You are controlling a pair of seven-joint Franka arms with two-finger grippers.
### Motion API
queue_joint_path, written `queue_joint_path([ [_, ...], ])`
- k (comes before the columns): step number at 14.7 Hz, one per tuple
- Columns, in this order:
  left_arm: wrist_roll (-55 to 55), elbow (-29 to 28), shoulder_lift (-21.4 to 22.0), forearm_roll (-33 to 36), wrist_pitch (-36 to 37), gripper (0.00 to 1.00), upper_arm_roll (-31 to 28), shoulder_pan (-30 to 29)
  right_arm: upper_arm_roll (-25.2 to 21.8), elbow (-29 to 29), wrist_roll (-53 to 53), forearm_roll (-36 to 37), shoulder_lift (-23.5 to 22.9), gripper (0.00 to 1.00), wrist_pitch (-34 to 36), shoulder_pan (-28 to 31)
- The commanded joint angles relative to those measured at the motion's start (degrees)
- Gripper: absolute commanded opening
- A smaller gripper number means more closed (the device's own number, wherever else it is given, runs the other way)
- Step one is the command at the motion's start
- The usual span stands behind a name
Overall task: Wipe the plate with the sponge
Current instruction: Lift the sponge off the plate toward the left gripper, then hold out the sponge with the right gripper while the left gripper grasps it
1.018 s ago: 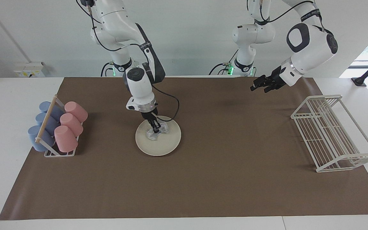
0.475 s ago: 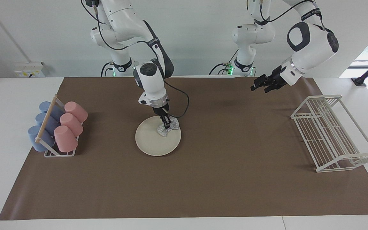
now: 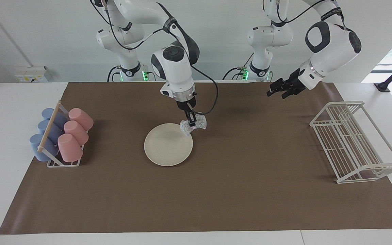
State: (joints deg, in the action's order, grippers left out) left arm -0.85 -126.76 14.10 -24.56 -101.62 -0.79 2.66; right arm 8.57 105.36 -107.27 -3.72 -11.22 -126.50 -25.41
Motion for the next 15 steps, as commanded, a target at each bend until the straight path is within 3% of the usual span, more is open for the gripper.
queue_joint_path([
  [1, -4.5, 1.0, -0.6, -5.6, 0.4, 0.90, 0.0, 0.7, 0.1, -4.6, -5.4, -0.3, 0.4, 0.00, 5.6, -2.7],
  [2, -4.8, 1.0, -0.6, -10.1, 0.5, 0.83, 0.0, 0.6, 0.1, -5.9, -7.5, -0.2, 1.3, 0.00, 7.7, -3.9],
  [3, -5.0, 1.2, -0.7, -11.6, 0.4, 0.95, 0.1, 0.7, 0.1, -7.5, -9.5, -0.1, 1.9, 0.00, 10.2, -5.0],
  [4, -5.3, 1.3, -0.7, -12.3, 0.4, 1.00, 0.3, 0.8, 0.1, -9.5, -11.4, -0.1, 2.3, 0.00, 12.7, -5.8],
  [7, -6.3, 0.7, -0.4, -20.4, -0.5, 1.00, 0.3, 2.8, 0.1, -14.7, -14.2, 0.7, 3.0, 0.00, 19.3, -7.7],
  [15, -12.0, -1.0, -0.2, -42.9, -3.6, 1.00, 0.4, 2.9, 0.2, -14.4, -15.2, 0.9, 4.4, 0.00, 20.0, -8.8],
])
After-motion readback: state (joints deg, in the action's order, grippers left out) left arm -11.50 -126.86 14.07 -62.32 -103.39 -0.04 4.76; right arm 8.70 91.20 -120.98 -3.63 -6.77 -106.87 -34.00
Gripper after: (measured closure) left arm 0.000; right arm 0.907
